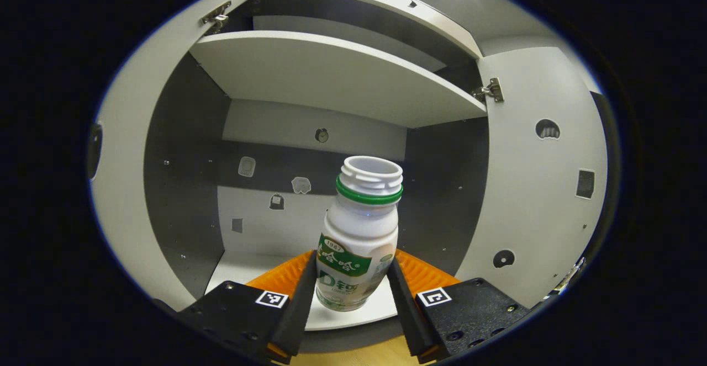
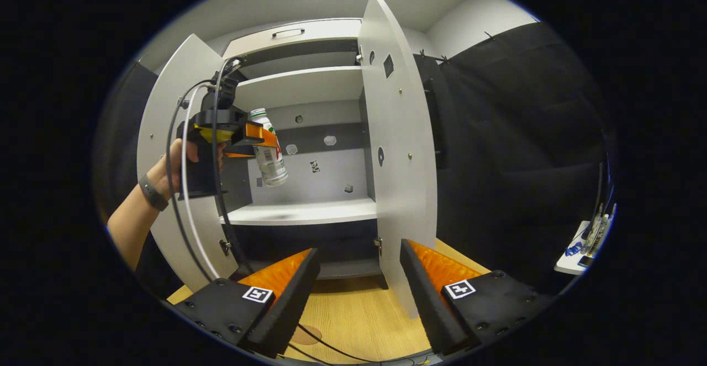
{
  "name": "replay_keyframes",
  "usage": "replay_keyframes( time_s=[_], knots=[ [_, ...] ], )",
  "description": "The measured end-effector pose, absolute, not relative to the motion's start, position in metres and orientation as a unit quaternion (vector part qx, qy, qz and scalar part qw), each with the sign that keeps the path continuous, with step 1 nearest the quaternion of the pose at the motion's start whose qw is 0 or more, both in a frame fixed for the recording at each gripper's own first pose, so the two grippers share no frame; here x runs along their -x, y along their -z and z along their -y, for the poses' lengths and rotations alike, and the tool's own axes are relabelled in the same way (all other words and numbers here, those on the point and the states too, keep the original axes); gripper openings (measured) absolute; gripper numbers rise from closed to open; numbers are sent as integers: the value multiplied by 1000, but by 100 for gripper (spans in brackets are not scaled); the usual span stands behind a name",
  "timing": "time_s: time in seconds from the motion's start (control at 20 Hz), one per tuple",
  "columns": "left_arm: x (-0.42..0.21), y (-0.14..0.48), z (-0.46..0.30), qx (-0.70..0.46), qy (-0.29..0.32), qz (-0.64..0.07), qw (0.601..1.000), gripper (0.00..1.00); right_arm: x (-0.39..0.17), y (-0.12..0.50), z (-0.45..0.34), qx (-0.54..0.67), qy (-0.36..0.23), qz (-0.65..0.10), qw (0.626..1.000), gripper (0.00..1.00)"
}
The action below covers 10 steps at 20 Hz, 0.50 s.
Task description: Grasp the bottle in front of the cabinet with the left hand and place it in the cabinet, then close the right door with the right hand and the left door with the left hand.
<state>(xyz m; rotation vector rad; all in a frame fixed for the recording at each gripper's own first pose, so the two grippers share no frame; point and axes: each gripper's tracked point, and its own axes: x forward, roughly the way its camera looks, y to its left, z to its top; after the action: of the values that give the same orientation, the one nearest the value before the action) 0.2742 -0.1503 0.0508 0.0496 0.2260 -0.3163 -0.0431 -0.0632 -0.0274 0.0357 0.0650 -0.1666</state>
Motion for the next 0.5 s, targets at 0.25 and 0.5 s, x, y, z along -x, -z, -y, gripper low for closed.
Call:
replay_keyframes(
  time_s=[0.25, 0.5],
  knots=[
    [-319, 11, 157, -22, 134, -204, 969, 71, 61, 20, 95, -19, 128, -20, 991, 97],
    [-337, 42, 149, -39, 100, -253, 962, 71, 79, 23, 124, -32, 169, -21, 985, 90]
  ],
)
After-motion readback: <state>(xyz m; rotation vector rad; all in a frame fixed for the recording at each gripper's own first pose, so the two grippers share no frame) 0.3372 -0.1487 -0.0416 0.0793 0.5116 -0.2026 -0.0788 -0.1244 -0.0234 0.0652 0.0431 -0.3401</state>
